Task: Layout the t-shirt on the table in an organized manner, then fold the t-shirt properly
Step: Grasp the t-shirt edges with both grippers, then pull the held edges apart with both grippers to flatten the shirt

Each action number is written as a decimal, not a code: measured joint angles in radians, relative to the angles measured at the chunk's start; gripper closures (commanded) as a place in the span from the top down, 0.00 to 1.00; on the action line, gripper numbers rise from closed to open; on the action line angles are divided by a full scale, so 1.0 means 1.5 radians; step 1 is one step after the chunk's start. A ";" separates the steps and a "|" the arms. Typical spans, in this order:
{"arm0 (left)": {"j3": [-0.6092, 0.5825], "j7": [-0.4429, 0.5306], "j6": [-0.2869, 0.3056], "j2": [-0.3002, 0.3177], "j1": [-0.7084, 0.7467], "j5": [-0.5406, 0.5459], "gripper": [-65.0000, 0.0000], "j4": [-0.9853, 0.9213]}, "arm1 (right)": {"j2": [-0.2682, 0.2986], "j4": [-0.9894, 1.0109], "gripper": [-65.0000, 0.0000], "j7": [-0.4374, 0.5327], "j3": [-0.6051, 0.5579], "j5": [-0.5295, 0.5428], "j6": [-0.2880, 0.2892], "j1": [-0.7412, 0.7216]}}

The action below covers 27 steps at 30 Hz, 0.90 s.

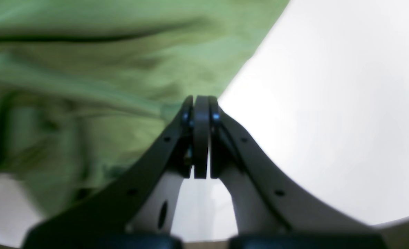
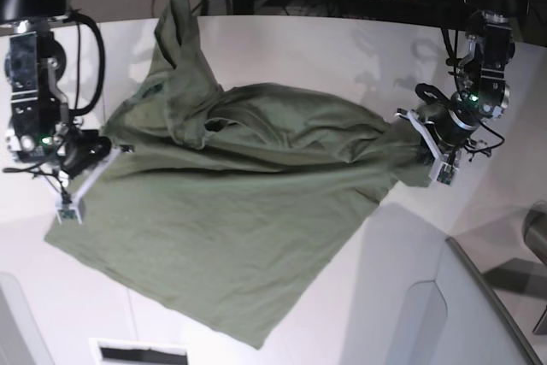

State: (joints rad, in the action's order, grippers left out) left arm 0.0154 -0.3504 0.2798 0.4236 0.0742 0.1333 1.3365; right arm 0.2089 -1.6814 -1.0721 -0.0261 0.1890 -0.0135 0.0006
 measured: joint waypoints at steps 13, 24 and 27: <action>-0.078 -0.032 0.001 -0.156 -0.174 0.000 0.00 -0.141 | -0.028 0.301 0.00 0.161 -0.053 0.003 0.003 -0.111; -0.204 0.173 -0.077 -0.218 -0.374 0.002 0.00 -0.548 | -0.024 0.568 0.00 0.321 -0.052 -0.002 -0.001 -0.224; -0.217 0.210 -0.079 -0.237 -0.413 0.002 0.00 -0.624 | -0.026 0.653 0.00 0.414 -0.052 0.009 0.010 -0.260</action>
State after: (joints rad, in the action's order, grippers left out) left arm -0.3107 -0.0349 0.1619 0.0689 -0.5453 0.1364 0.4011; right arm 0.1703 -0.7013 -0.4511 -0.1047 0.2031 0.0013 -0.3897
